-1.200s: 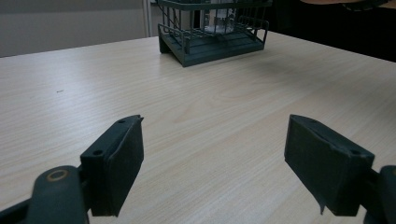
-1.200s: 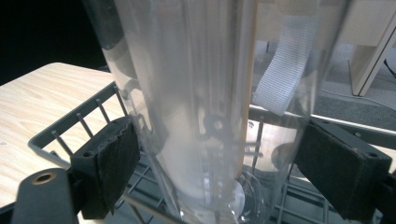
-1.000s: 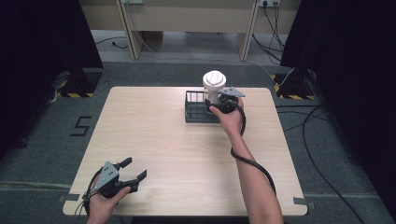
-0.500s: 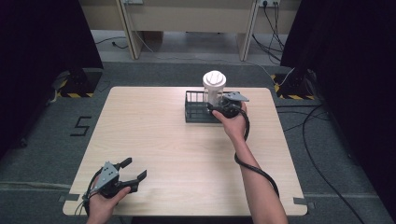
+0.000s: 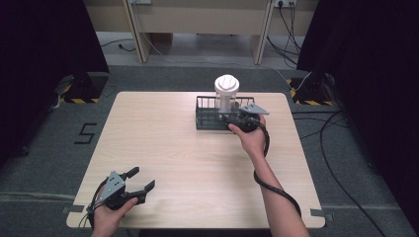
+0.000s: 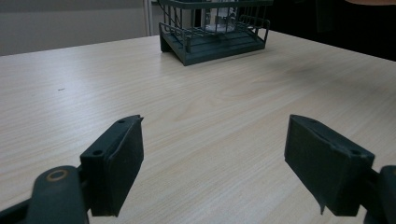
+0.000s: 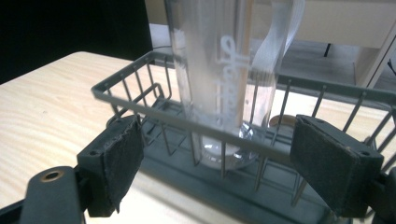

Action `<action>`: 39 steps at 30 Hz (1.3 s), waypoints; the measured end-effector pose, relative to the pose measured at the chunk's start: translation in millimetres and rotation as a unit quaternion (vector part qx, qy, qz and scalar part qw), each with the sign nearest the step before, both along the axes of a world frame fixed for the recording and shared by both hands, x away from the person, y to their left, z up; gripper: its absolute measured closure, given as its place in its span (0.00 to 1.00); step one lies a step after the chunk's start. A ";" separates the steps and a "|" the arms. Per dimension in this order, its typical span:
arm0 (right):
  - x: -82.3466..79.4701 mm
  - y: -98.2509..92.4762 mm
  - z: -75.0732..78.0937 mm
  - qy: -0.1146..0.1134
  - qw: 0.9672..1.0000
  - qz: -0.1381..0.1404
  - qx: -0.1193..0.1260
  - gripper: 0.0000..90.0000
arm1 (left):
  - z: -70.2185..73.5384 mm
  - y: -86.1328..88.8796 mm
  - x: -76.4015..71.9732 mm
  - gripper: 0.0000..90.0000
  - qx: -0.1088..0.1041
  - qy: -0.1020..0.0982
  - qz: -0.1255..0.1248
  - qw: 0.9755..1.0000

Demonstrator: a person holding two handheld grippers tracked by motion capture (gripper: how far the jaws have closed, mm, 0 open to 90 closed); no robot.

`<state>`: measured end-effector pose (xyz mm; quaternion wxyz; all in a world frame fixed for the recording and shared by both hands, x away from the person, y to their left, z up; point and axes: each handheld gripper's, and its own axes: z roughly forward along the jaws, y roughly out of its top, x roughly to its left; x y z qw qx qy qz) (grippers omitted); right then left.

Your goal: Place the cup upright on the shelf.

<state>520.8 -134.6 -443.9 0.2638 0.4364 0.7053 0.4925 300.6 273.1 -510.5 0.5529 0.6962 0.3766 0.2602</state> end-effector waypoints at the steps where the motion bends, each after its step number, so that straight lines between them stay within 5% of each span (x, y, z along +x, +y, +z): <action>1: -2.0 -0.8 -0.4 0.000 1.000 0.002 -0.002 0.20 | 0.0 0.1 -0.1 0.21 0.000 0.000 0.000 1.000; 19: -44.4 -14.9 -11.2 0.013 1.000 0.014 -0.012 0.21 | -0.2 -0.2 -0.7 0.21 0.003 0.000 0.001 1.000; 39: -97.5 -54.1 -31.5 0.021 1.000 0.007 -0.022 0.21 | -0.8 -0.4 -1.2 0.21 0.007 0.000 0.004 1.000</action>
